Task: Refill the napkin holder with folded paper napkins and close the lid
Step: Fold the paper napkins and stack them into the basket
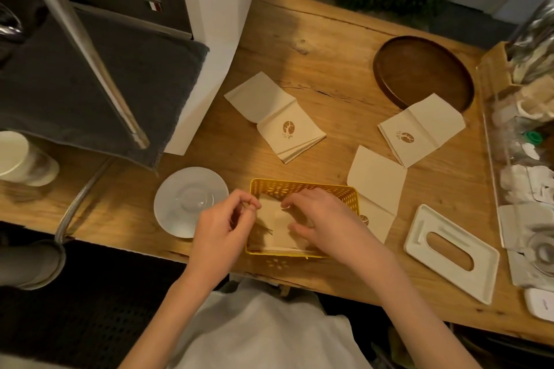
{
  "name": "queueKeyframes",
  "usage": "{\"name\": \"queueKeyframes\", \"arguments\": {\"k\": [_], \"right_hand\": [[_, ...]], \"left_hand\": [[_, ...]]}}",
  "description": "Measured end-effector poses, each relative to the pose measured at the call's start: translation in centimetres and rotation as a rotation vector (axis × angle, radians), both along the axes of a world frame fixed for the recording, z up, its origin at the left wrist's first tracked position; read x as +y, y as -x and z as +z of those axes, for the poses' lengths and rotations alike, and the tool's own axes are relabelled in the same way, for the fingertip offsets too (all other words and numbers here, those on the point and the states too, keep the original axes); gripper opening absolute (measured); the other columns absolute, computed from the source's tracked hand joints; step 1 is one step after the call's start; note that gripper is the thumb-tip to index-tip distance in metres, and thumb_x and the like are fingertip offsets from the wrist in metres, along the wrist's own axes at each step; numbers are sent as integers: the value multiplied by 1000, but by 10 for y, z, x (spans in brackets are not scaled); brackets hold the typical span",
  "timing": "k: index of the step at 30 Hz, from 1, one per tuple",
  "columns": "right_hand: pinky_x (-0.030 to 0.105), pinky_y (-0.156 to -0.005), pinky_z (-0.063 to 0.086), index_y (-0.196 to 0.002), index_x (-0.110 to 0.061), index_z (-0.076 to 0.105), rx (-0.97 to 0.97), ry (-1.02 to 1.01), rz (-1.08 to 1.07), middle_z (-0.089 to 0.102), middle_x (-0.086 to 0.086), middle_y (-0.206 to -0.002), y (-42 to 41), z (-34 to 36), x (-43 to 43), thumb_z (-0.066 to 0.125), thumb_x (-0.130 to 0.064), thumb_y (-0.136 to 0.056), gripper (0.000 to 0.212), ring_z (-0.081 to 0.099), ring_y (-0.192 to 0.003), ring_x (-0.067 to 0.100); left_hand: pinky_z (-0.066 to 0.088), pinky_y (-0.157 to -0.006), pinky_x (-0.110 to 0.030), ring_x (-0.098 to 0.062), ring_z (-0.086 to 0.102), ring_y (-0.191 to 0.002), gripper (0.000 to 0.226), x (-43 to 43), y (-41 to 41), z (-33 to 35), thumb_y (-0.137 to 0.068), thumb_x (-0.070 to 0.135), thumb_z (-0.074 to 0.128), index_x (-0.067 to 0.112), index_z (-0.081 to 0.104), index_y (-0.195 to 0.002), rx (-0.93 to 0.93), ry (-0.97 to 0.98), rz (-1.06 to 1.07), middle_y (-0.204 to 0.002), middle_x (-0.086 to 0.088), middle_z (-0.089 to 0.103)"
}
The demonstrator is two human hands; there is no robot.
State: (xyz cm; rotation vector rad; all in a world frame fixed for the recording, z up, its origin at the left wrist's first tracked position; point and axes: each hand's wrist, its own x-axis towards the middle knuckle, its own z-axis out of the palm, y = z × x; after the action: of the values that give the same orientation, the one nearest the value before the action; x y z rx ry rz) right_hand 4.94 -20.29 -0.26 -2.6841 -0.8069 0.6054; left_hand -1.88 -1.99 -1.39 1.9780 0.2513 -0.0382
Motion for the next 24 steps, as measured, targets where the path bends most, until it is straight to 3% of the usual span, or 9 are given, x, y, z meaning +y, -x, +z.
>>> {"name": "queueKeyframes", "arguments": {"k": [9,14,20,24], "right_hand": [[31,-89,38,-123,-34,54,45,99,47,57,-11,-116,0,-3,7,65,-38,-86,38,46,-109,13],[32,-86,42,-111,-32,61,65,112,47,58,-9,-108,-1,2,6,62,-35,-89,23,48,-103,14],[26,-76,52,-99,-34,62,154,-20,-74,62,-16,-97,-1,15,-3,64,-31,-87,12,57,-88,4],[15,-67,47,-95,-39,58,222,-203,-176,62,-23,-94,-1,26,-11,64,-36,-88,9,57,-87,-5]], "left_hand": [[39,-52,-23,-17,54,-67,12,6,0,-5,-95,19,54,27,63,-92,3,7,-46,-68,-1,59],[41,-54,-27,-17,54,-68,12,7,0,-4,-96,20,54,28,63,-92,4,9,-56,-68,-2,59],[44,-57,-30,-15,56,-72,11,9,0,-1,-95,23,55,30,63,-93,17,-38,-79,-70,3,61],[45,-54,-24,-11,58,-74,12,7,1,4,-94,24,56,32,64,-91,-13,-72,-55,-75,7,64]]}}
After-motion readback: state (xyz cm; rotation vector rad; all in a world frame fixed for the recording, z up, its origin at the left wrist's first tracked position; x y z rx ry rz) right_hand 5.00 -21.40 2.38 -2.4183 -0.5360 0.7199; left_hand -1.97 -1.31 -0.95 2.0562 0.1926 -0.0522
